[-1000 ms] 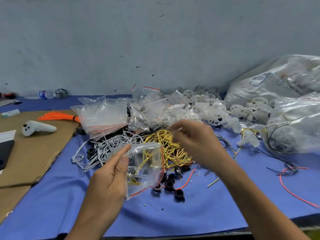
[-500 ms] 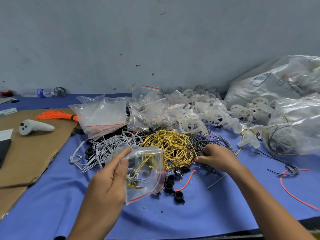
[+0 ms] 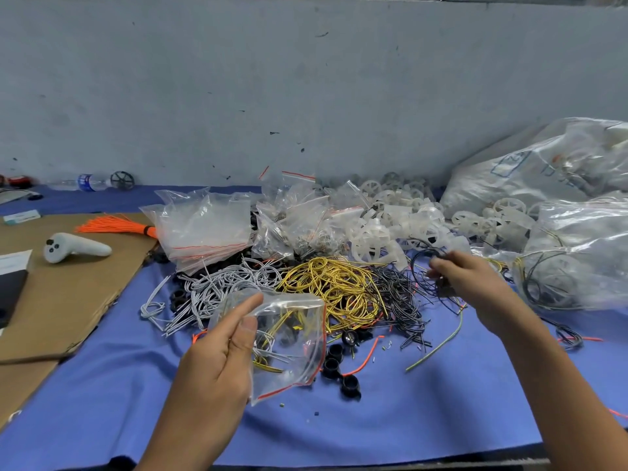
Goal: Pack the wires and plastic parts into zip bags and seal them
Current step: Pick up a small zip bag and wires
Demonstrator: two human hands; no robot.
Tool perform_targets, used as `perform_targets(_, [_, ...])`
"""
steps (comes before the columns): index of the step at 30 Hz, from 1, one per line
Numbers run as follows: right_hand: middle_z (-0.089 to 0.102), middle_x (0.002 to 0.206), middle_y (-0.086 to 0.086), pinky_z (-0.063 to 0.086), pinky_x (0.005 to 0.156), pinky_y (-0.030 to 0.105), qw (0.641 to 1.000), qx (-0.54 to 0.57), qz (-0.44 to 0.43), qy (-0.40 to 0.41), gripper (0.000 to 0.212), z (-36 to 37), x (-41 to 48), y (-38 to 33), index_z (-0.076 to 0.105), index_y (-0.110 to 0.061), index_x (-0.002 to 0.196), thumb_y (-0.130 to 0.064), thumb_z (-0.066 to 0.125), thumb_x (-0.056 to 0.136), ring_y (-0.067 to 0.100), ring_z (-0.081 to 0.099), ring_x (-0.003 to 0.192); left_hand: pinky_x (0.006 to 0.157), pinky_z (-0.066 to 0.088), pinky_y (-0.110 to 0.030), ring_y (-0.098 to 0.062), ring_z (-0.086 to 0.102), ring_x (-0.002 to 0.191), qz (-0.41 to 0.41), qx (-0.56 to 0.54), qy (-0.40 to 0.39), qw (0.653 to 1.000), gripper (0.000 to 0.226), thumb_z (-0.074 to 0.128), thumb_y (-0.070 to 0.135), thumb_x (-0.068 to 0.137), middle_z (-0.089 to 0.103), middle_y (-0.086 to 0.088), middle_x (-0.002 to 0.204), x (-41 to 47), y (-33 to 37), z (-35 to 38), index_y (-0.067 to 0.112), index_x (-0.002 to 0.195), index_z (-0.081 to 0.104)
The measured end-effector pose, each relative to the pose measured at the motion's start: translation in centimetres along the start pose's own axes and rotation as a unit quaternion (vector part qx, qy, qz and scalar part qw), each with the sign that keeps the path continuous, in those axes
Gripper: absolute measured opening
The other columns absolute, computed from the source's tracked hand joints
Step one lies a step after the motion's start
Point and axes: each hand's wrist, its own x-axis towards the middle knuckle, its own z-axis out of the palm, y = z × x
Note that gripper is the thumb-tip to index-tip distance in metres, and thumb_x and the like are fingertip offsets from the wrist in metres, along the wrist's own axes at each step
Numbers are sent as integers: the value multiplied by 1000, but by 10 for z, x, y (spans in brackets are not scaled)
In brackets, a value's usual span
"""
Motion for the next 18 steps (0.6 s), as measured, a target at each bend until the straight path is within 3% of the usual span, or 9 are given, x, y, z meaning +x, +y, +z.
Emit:
perform_targets(4, [66, 91, 14, 57, 63, 22, 988, 154, -30, 5, 19, -9, -13, -17, 62, -2, 108, -11, 47, 103, 20, 63, 80, 51, 31, -26, -11, 37, 46, -6, -11, -8, 1000, 25, 46, 59, 96, 40, 2, 47, 1, -3, 6, 69, 117, 56])
perform_targets(7, [68, 89, 10, 56, 61, 22, 977, 202, -58, -28, 24, -10, -32, -31, 64, -10, 112, -14, 41, 105, 17, 67, 80, 51, 32, -24, -11, 38, 46, -4, -1, -10, 1000, 32, 45, 50, 96, 43, 6, 48, 2, -4, 7, 70, 119, 54])
perform_targets(10, [64, 75, 7, 50, 54, 24, 971, 197, -81, -106, 24, -3, -58, -45, 68, -22, 105, -23, 44, 104, 20, 64, 72, 55, 33, -28, -13, 36, 48, -10, 20, -10, 1000, 35, 44, 53, 95, 40, 7, 49, 2, -4, 8, 63, 126, 53])
perform_targets(13, [55, 67, 9, 42, 44, 26, 959, 144, -104, -219, 26, 12, -86, -53, 70, -26, 112, -35, 53, 93, 25, 49, 61, 57, 38, -30, -8, 41, 47, -14, 47, -10, 999, 37, 41, 54, 94, 44, 11, 48, 1, -1, 9, 52, 128, 57])
perform_targets(16, [54, 68, 5, 44, 45, 27, 929, 120, -109, -333, 33, 33, -111, -57, 69, -24, 119, -35, 59, 90, 20, 45, 57, 55, 34, -33, -14, 36, 49, -11, 61, -17, 998, 40, 39, 56, 94, 37, 2, 49, -1, 2, 12, 51, 131, 54])
perform_targets(18, [55, 68, 5, 47, 47, 27, 920, 135, -110, -350, 29, 44, -120, -59, 71, -24, 116, -30, 60, 89, 18, 48, 56, 54, 36, -36, -12, 36, 49, -5, 87, -23, 996, 46, 38, 59, 93, 39, -3, 51, -2, 3, 13, 48, 136, 53])
